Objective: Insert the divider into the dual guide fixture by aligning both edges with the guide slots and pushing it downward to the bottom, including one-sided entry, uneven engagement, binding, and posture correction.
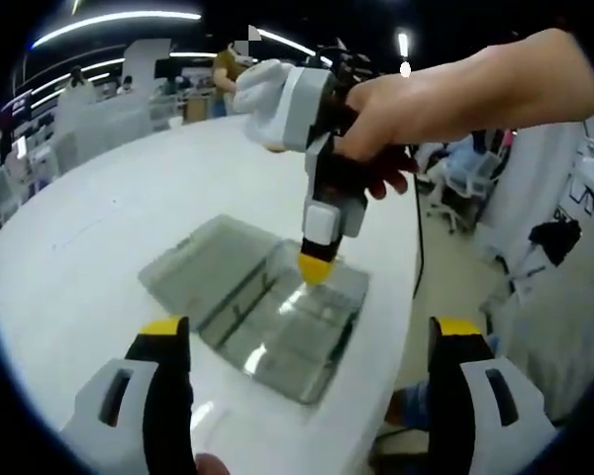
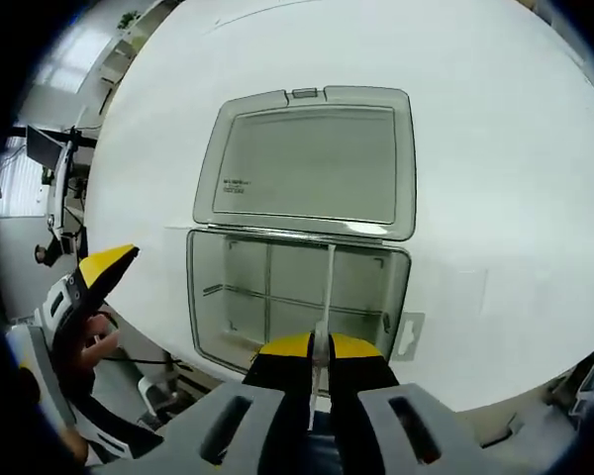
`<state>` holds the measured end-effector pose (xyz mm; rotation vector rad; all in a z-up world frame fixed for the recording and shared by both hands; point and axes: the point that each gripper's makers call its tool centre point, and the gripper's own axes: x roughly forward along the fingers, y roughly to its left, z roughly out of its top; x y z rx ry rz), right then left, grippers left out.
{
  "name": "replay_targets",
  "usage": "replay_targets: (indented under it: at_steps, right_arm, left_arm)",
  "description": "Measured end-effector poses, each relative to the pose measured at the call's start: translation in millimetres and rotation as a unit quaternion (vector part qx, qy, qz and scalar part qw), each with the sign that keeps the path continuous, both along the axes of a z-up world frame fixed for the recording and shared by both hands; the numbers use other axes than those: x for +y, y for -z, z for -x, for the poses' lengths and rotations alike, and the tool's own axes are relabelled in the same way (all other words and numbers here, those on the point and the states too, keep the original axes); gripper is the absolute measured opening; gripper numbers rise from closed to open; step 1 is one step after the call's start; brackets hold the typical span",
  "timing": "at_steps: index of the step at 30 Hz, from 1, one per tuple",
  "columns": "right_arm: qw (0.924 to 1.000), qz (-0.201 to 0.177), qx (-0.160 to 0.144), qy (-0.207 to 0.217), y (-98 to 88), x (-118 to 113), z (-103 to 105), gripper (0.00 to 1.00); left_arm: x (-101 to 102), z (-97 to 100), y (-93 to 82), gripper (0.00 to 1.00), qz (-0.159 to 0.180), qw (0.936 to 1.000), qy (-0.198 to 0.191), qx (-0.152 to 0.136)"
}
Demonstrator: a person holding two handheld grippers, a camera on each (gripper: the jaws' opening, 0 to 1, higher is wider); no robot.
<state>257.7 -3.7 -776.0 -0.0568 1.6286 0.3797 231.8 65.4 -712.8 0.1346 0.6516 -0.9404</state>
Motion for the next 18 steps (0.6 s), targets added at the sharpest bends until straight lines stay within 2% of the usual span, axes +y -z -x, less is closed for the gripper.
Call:
replay_targets:
  at_steps: [18]
  right_arm:
    - [1.0000,-0.001,0.001,-0.001,1.1,1.5,-2.1,0.00]
  left_arm:
    - [-0.1,-1.7,0.9,0.97,-0.001,1.0000,0.000,0.002]
